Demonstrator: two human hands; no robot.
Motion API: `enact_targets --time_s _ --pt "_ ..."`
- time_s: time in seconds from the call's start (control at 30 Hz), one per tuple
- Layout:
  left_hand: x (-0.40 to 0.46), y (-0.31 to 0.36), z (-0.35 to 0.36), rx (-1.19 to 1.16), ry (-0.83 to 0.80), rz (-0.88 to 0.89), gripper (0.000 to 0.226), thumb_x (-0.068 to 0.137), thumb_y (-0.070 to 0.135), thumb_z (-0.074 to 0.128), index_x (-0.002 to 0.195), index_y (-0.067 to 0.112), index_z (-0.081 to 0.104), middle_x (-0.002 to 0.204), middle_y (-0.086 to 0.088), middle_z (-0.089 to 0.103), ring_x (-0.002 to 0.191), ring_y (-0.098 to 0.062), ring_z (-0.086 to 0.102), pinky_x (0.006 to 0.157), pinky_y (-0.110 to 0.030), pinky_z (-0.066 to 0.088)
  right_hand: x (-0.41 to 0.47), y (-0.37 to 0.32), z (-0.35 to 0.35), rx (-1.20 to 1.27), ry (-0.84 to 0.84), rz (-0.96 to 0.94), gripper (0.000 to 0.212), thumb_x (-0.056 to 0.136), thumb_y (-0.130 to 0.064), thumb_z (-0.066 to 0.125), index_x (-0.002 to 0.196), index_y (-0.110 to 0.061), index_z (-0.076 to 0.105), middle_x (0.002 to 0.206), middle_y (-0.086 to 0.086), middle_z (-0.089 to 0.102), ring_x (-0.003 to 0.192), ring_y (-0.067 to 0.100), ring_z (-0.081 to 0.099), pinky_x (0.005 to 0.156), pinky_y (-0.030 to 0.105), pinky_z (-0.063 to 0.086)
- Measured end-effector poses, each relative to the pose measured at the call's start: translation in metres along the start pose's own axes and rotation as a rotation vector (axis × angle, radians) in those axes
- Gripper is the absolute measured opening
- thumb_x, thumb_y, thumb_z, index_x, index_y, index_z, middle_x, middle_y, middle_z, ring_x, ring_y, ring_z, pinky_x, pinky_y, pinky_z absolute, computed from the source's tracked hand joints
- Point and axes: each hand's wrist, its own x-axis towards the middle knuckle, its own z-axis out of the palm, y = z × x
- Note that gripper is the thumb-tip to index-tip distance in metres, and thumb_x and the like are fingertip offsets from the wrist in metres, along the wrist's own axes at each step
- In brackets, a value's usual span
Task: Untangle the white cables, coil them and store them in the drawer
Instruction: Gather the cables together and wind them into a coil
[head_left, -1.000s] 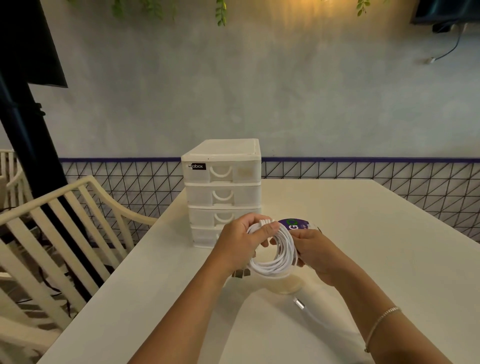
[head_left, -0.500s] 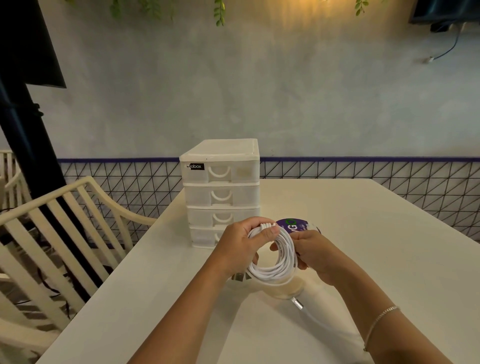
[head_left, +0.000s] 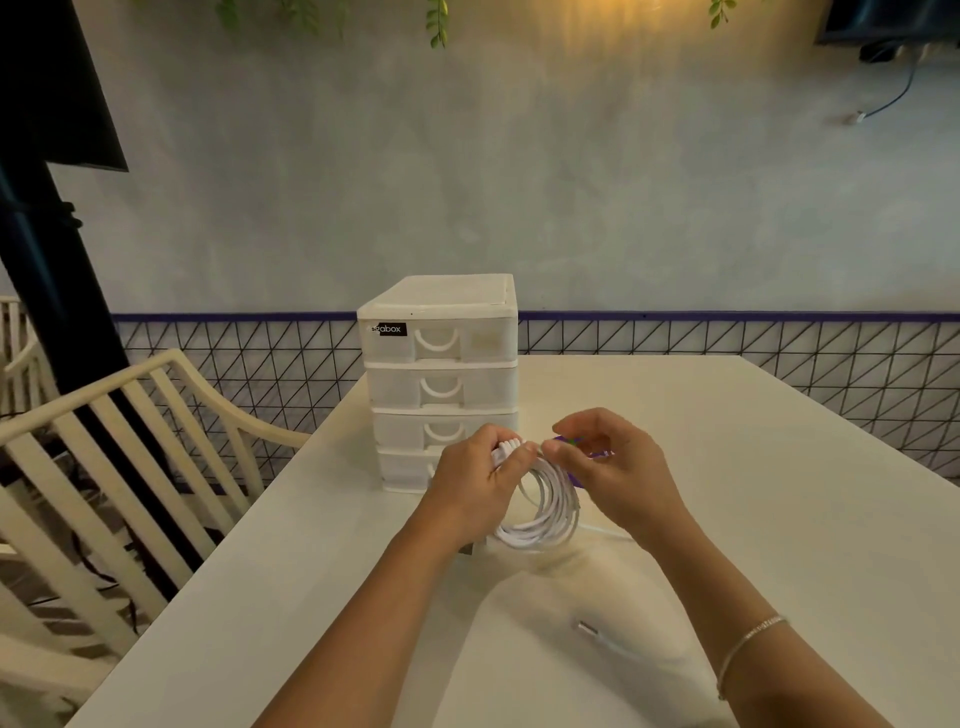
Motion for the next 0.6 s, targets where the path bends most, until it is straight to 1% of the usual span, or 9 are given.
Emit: enact_targets --time_s 0.07,0.1,0.13,0.2,0.27,0.37,0.47,0.53,0.6 --pt "0.001 -0.002 0.0 0.033 0.048 -0.003 0.027 0.094 0.039 0.047 0.107 0.017 0.056 0.09 0.003 0.06 0.074 -0.009 0.054 0.061 -0.018 0.038 -0.003 0.0 0.003 -0.163 -0.028 -0.149 0.018 0.07 -0.027 0.08 0.071 -0.034 0.064 0.09 -0.009 0.061 0.076 0.0 0.056 0.066 0.006 0.041" --pt "0.001 -0.002 -0.001 0.032 0.068 0.0 0.026 0.094 0.039 0.047 0.108 0.018 0.056 0.089 0.004 0.061 0.07 -0.007 0.053 0.058 -0.014 0.037 -0.004 0.0 0.005 -0.251 -0.048 -0.204 0.014 0.069 -0.026 0.08 0.071 -0.032 0.068 0.095 -0.008 0.059 0.083 0.0 0.055 0.069 0.006 0.039" --pt "0.0 -0.001 -0.002 0.02 0.082 0.007 0.025 0.095 0.038 0.047 0.11 0.02 0.055 0.087 0.005 0.061 0.064 -0.003 0.052 0.054 -0.01 0.035 -0.006 0.0 0.008 -0.337 -0.071 -0.232 0.008 0.071 -0.024 0.079 0.075 -0.028 0.073 0.102 -0.006 0.057 0.093 0.004 0.053 0.074 0.01 0.037" --pt "-0.001 0.001 -0.002 0.001 0.089 0.026 0.02 0.096 0.034 0.047 0.112 0.024 0.053 0.078 0.008 0.058 0.054 0.0 0.047 0.049 -0.008 0.036 -0.008 0.001 0.014 -0.504 -0.1 -0.246 0.009 0.079 -0.022 0.072 0.087 -0.024 0.077 0.118 -0.001 0.055 0.11 0.016 0.047 0.082 0.018 0.034" --pt "-0.001 0.002 -0.002 0.0 0.101 0.038 0.017 0.096 0.032 0.047 0.108 0.024 0.057 0.073 0.01 0.055 0.055 0.001 0.047 0.05 -0.006 0.037 -0.013 0.0 0.02 -0.625 -0.093 -0.244 0.015 0.086 -0.026 0.064 0.095 -0.025 0.076 0.129 0.002 0.051 0.118 0.021 0.041 0.086 0.024 0.037" --pt "0.0 0.003 0.0 -0.015 0.131 0.018 0.016 0.095 0.033 0.048 0.1 0.022 0.058 0.074 0.011 0.056 0.063 0.0 0.052 0.054 -0.005 0.037 -0.017 -0.006 0.027 -0.681 -0.102 -0.211 0.024 0.092 -0.031 0.055 0.102 -0.021 0.074 0.141 0.007 0.043 0.128 0.027 0.035 0.099 0.031 0.033" --pt "0.001 0.004 0.004 -0.036 0.136 -0.014 0.018 0.092 0.043 0.05 0.093 0.025 0.053 0.075 0.012 0.058 0.068 -0.006 0.055 0.059 -0.015 0.04 -0.018 -0.005 0.032 -0.748 -0.17 -0.154 0.031 0.095 -0.036 0.046 0.11 -0.022 0.07 0.147 0.006 0.035 0.13 0.027 0.031 0.107 0.03 0.024" --pt "0.001 0.004 0.006 -0.056 0.131 -0.023 0.021 0.09 0.048 0.05 0.089 0.027 0.052 0.073 0.014 0.058 0.066 -0.003 0.054 0.06 -0.019 0.042 -0.015 0.002 0.035 -0.728 -0.194 -0.128 0.031 0.093 -0.039 0.048 0.107 -0.024 0.071 0.144 0.006 0.04 0.13 0.026 0.034 0.108 0.031 0.022" --pt "0.0 0.005 0.007 -0.085 0.134 -0.034 0.019 0.091 0.049 0.049 0.083 0.032 0.051 0.072 0.014 0.059 0.066 -0.001 0.055 0.059 -0.017 0.044 -0.012 0.008 0.038 -0.673 -0.175 -0.131 0.029 0.088 -0.039 0.051 0.095 -0.024 0.076 0.136 0.007 0.05 0.126 0.025 0.039 0.107 0.034 0.023"
